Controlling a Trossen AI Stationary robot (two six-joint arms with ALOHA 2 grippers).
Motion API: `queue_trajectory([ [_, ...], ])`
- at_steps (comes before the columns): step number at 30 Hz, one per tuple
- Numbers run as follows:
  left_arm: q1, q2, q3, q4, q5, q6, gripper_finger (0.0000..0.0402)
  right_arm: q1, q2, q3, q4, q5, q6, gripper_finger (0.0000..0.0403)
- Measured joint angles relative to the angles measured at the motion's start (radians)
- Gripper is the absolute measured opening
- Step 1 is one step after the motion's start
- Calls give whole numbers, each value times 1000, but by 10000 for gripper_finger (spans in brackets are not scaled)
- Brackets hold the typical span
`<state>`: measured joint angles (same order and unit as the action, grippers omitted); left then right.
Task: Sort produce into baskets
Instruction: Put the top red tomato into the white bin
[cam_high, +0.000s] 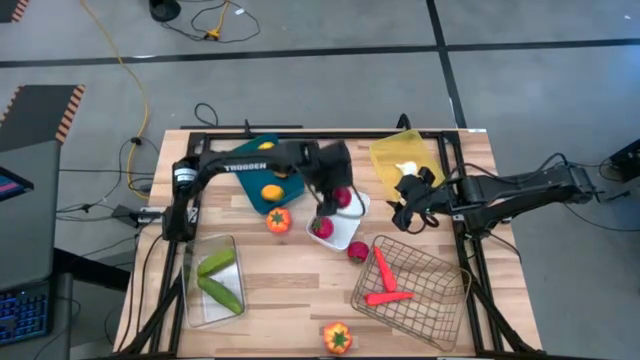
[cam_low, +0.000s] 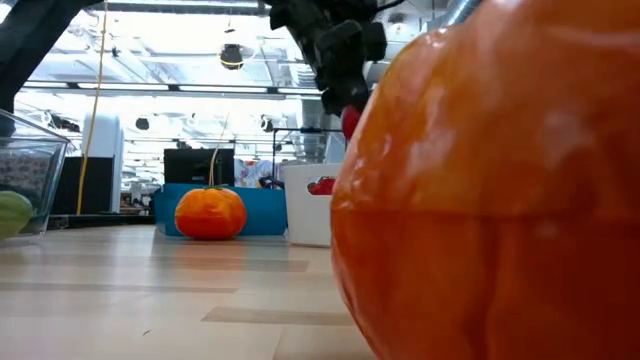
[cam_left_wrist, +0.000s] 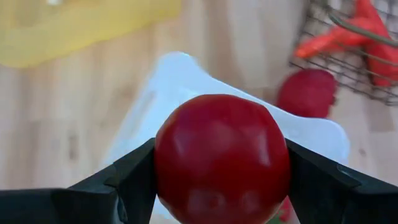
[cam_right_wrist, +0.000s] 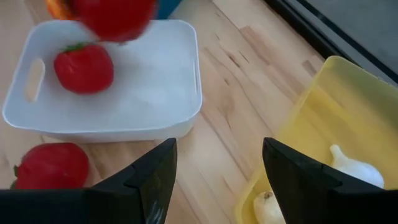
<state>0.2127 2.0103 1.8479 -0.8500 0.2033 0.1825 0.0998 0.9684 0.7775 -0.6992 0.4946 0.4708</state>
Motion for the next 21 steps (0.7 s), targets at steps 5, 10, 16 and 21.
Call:
queue_trajectory([
  [5, -70, 0, -39, 38, -9, 14, 275, 0, 0, -14, 1, 0, -4, 265],
  [10, -98, 2, -118, 60, -55, 15, 275, 9, 0, -14, 33, -23, -7, 265],
  [16, -96, 2, -156, 63, -153, -41, 275, 34, 0, -14, 52, -26, -9, 265],
  [21, -95, 3, -164, 63, -225, -92, 275, 44, 0, -14, 52, -26, -8, 265],
])
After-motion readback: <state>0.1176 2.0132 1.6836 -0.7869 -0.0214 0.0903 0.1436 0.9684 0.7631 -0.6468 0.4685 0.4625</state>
